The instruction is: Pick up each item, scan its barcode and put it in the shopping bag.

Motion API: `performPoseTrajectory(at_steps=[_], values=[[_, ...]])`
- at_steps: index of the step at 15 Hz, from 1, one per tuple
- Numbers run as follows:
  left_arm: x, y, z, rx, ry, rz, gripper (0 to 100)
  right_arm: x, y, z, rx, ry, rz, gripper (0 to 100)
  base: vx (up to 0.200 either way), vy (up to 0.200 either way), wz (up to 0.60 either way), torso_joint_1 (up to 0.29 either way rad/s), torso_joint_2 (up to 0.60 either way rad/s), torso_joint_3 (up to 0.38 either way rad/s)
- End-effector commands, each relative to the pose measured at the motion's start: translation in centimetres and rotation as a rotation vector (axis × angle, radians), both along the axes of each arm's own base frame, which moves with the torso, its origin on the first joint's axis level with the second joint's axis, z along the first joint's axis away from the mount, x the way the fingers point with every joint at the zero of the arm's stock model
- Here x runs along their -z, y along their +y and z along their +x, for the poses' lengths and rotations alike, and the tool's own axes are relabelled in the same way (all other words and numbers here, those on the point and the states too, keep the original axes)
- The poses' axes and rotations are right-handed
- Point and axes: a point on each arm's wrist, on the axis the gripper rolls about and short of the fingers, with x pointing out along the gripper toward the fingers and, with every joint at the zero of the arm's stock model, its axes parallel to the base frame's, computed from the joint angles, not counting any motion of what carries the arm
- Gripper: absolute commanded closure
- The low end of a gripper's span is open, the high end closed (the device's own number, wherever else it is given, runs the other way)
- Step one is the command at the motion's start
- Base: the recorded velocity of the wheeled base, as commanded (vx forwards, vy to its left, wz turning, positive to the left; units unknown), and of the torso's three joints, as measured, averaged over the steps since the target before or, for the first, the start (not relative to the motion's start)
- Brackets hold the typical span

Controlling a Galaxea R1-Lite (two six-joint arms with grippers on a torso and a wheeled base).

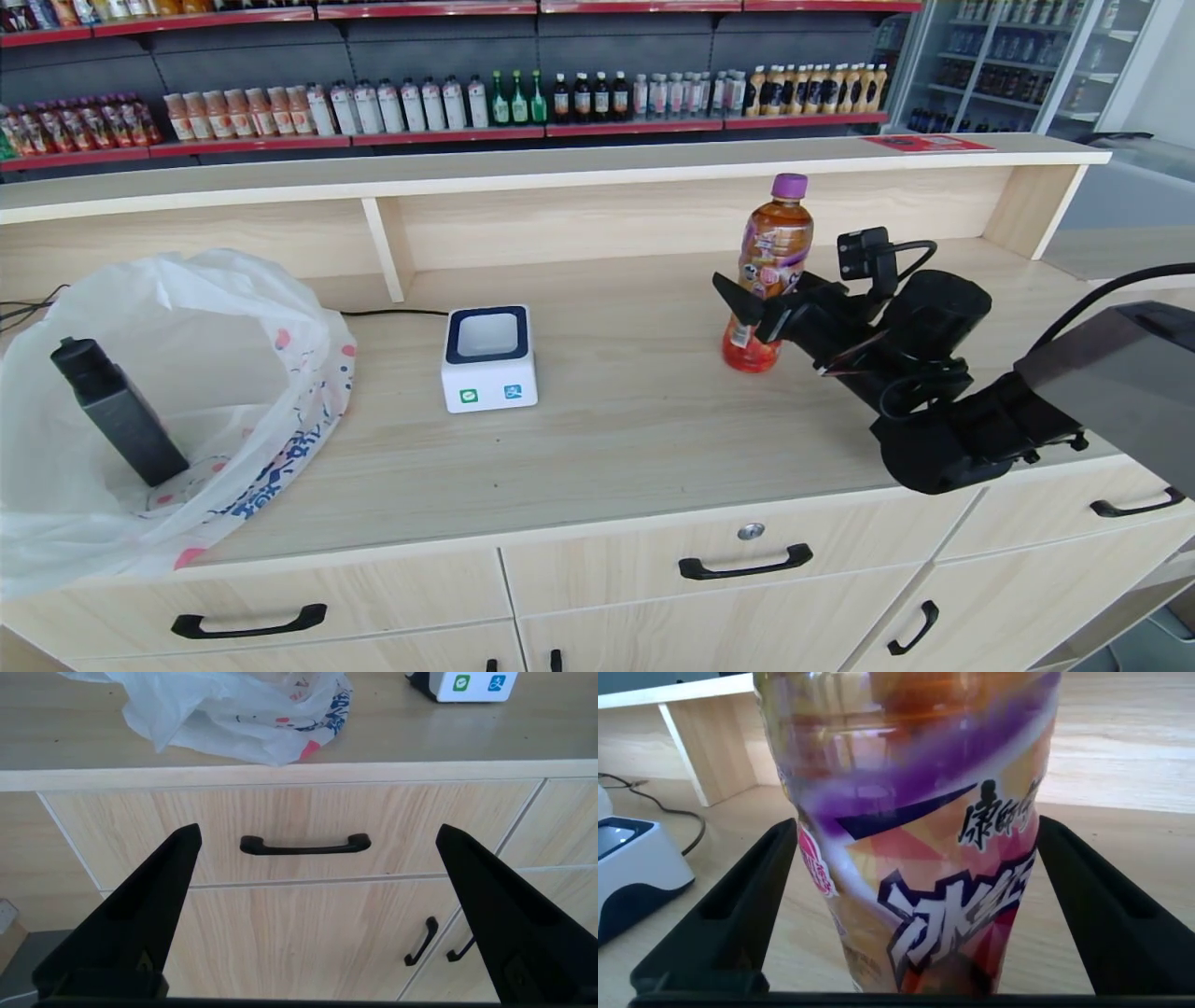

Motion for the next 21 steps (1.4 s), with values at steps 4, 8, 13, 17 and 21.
performPoseTrajectory(at_steps=[4, 8, 13, 17, 21], values=[[-0.01, 0.00, 0.01, 0.000, 0.000, -0.001, 0, 0.39, 0.11, 0.33, 0.003, 0.003, 0.000, 0, 0.000, 0.000, 0.00, 0.000, 0.00, 0.000], [-0.01, 0.00, 0.01, 0.000, 0.000, -0.001, 0, 0.42, 0.10, 0.32, 0.006, 0.004, -0.001, 0, 0.000, 0.000, 0.00, 0.000, 0.00, 0.000], [-0.01, 0.00, 0.01, 0.000, 0.000, -0.003, 0, 0.57, 0.21, 0.24, 0.002, 0.012, 0.002, 0, 0.000, 0.000, 0.00, 0.000, 0.00, 0.000], [-0.01, 0.00, 0.00, 0.000, -0.001, -0.004, 0, 0.77, 0.14, 0.47, 0.007, 0.003, -0.005, 100, 0.000, 0.000, 0.00, 0.000, 0.00, 0.000], [-0.01, 0.00, 0.01, -0.001, 0.000, -0.030, 0, 0.47, 0.17, 0.32, 0.007, -0.006, -0.005, 100, 0.000, 0.000, 0.00, 0.000, 0.00, 0.000]])
